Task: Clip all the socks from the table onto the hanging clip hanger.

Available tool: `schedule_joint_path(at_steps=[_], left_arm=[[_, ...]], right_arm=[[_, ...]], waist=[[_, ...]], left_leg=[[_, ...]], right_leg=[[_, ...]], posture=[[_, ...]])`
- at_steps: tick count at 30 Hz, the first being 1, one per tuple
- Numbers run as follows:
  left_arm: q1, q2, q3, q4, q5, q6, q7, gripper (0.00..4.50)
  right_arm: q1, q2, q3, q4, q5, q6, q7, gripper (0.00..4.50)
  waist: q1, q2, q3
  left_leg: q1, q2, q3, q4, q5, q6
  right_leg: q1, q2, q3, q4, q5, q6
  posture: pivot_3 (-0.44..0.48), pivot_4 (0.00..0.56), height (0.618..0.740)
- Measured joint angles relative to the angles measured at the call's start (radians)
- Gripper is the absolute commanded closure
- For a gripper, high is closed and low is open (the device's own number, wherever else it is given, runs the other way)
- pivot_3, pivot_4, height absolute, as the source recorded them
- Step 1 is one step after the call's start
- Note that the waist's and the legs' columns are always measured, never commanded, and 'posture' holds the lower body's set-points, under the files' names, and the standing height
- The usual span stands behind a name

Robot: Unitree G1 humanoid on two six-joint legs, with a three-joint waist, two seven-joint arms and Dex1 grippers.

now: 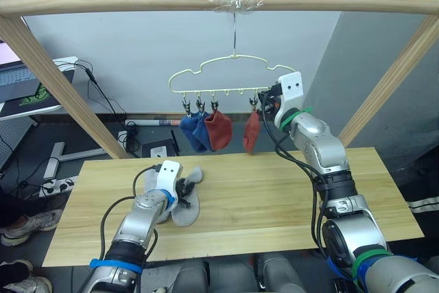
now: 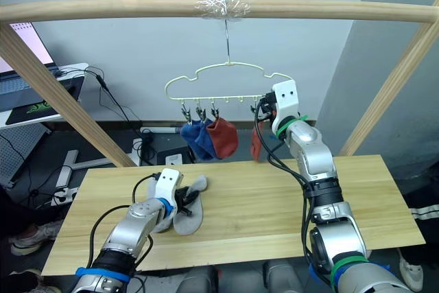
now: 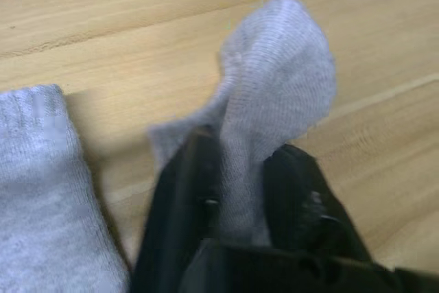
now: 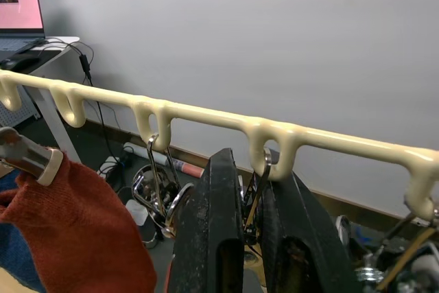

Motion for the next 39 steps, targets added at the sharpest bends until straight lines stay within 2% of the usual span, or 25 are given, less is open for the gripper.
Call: schedule_joint_path(at_steps=[1, 5, 11, 14, 17, 21, 26, 39], left_arm=[[0.008, -0.001, -0.026, -0.018, 0.007, -0.018, -0.021, 4.49], [0.015, -0.063, -0.136, -0.111, 0.001, -0.094, -0.106, 4.49], [-0.117, -0.202, -0.164, -0.177, -0.056, -0.124, -0.14, 4.49], [-0.191, -0.263, -0.168, -0.128, -0.055, -0.149, -0.114, 4.49], [-0.288, -0.316, -0.16, 0.002, -0.026, -0.21, -0.037, 4.49], [-0.386, -0.324, -0.148, 0.152, 0.029, -0.307, 0.053, 4.49], [-0.427, -0.326, -0.117, 0.279, 0.051, -0.358, 0.108, 4.49], [-0.465, -0.361, -0.091, 0.34, 0.061, -0.414, 0.148, 4.49]], right_arm=[[0.0, 0.0, 0.0, 0.0, 0.0, 0.0, 0.0, 4.5], [0.0, 0.001, 0.0, 0.0, 0.0, 0.002, -0.001, 4.5], [0.0, 0.0, 0.0, -0.005, 0.0, 0.004, -0.002, 4.5], [0.0, -0.003, -0.001, -0.006, 0.0, 0.004, -0.003, 4.5], [0.0, -0.001, -0.001, -0.008, 0.0, 0.005, -0.005, 4.5], [0.001, -0.004, -0.002, -0.011, 0.0, 0.006, -0.006, 4.5], [0.002, -0.008, -0.003, -0.025, 0.0, 0.01, -0.006, 4.5], [0.002, -0.009, -0.003, -0.029, 0.001, 0.03, -0.006, 4.5]], waist=[[0.0, 0.0, 0.0], [0.006, 0.0, 0.001], [0.004, 0.0, 0.001], [-0.003, 0.0, 0.001], [-0.003, 0.0, 0.001], [-0.004, 0.0, 0.001], [-0.003, 0.0, 0.001], [-0.003, 0.0, 0.001]], left_leg=[[0.0, 0.0, 0.0, 0.0, 0.0, 0.0], [-0.003, 0.0, 0.0, 0.0, 0.0, 0.0], [-0.002, 0.0, 0.0, 0.0, 0.0, 0.0], [-0.002, 0.0, 0.0, 0.0, 0.0, 0.0], [-0.002, -0.001, 0.0, 0.001, 0.0, 0.0], [-0.002, -0.001, 0.0, 0.0, 0.0, 0.0], [-0.003, -0.001, 0.0, 0.0, 0.0, 0.0], [-0.003, -0.001, 0.0, 0.0, 0.0, 0.0]], right_leg=[[0.0, 0.0, 0.0, 0.0, 0.0, 0.0], [-0.001, -0.001, 0.0, -0.001, 0.002, -0.004], [-0.001, 0.0, 0.0, -0.001, 0.0, 0.0], [-0.001, 0.0, 0.0, -0.001, 0.0, 0.0], [-0.001, 0.0, 0.0, -0.001, 0.0, 0.001], [-0.001, 0.0, 0.0, -0.001, 0.0, 0.001], [-0.001, 0.0, 0.0, -0.002, 0.0, 0.001], [-0.001, 0.0, 0.0, -0.001, 0.0, 0.001]], posture=[[0.007, 0.156, 0.737], [0.002, 0.156, 0.737], [-0.005, 0.153, 0.737], [-0.007, 0.153, 0.737], [-0.014, 0.151, 0.737], [-0.027, 0.153, 0.737], [-0.031, 0.151, 0.737], [-0.035, 0.15, 0.737]])
